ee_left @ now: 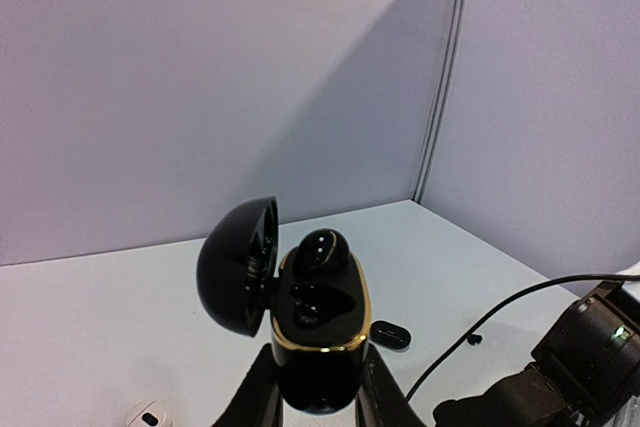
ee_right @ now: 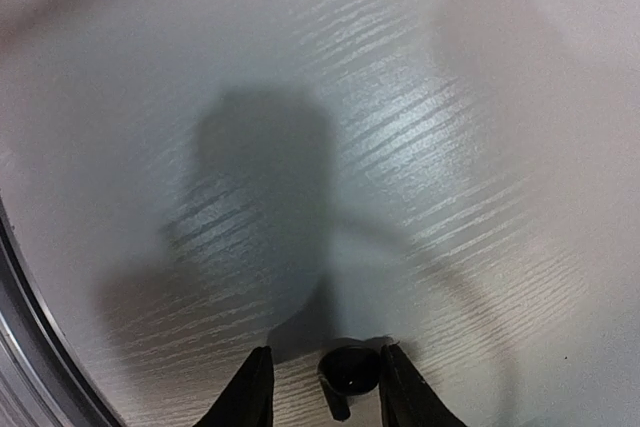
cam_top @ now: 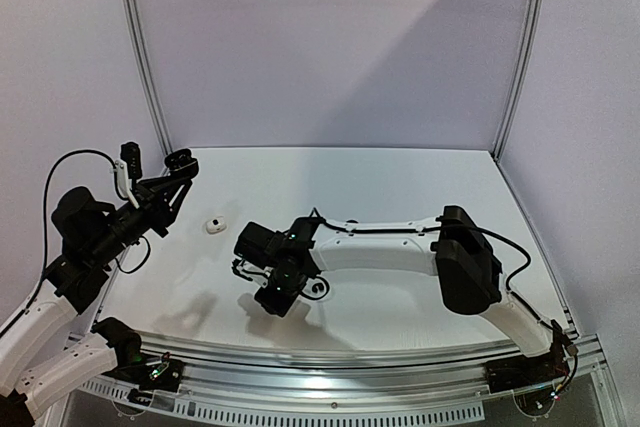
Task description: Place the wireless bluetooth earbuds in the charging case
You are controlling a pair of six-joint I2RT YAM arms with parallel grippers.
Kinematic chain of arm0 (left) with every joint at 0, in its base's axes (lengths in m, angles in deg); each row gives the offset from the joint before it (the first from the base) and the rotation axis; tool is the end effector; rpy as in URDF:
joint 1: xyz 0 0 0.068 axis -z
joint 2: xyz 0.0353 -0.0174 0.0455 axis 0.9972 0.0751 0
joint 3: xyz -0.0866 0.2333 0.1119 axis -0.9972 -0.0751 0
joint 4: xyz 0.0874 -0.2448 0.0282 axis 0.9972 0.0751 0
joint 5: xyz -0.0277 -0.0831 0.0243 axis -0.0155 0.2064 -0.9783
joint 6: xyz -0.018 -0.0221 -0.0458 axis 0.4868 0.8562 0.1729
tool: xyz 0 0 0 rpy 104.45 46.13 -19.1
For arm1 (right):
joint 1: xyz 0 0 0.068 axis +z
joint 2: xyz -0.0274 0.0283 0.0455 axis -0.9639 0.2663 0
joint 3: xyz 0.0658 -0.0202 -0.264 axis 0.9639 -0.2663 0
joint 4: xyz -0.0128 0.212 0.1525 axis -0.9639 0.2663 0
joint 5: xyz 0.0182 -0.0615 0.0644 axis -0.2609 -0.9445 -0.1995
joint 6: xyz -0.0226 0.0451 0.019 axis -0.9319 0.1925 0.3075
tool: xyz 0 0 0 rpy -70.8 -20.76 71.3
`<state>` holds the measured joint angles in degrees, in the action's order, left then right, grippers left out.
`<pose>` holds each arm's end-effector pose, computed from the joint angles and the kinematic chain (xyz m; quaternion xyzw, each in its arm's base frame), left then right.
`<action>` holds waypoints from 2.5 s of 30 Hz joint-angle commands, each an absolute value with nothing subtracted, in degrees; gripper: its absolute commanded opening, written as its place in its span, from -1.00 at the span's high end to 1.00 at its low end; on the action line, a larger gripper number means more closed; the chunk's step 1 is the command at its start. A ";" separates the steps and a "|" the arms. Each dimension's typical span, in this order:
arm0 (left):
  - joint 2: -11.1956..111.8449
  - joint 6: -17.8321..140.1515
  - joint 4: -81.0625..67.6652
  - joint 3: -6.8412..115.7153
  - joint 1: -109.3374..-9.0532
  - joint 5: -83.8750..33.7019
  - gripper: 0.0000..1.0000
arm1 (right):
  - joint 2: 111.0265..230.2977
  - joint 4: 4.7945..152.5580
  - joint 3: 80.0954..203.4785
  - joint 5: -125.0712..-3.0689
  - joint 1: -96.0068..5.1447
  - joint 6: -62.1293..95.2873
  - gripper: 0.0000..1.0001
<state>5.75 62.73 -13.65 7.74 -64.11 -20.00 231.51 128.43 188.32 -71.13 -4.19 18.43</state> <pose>0.1376 -0.0633 0.2927 0.1346 0.6712 -0.2921 0.6678 0.1730 0.4861 0.1469 -0.5058 0.8452 0.1137 0.1301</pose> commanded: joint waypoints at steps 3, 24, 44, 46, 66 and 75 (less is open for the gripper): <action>5.59 62.80 -13.21 7.09 -64.84 -19.55 1.00 | 233.40 131.20 187.91 -71.40 -4.77 19.53 0.39; 5.46 62.61 -13.14 7.05 -64.86 -20.00 1.00 | 230.95 128.68 189.67 -74.87 -4.87 22.49 0.99; 6.65 60.29 -14.58 8.70 -64.03 -21.87 1.00 | 205.19 79.43 183.46 -84.90 -3.78 21.13 1.00; 7.09 59.34 -14.76 9.46 -63.11 -22.36 1.00 | 206.32 73.64 185.01 -84.94 -2.70 17.69 1.00; 6.50 45.89 -27.90 6.17 -53.68 -28.34 1.00 | 215.93 65.23 193.17 -78.35 0.26 8.55 1.00; 5.99 44.88 -28.41 6.33 -52.91 -28.52 1.00 | 214.96 64.48 190.09 -80.79 0.29 8.14 1.00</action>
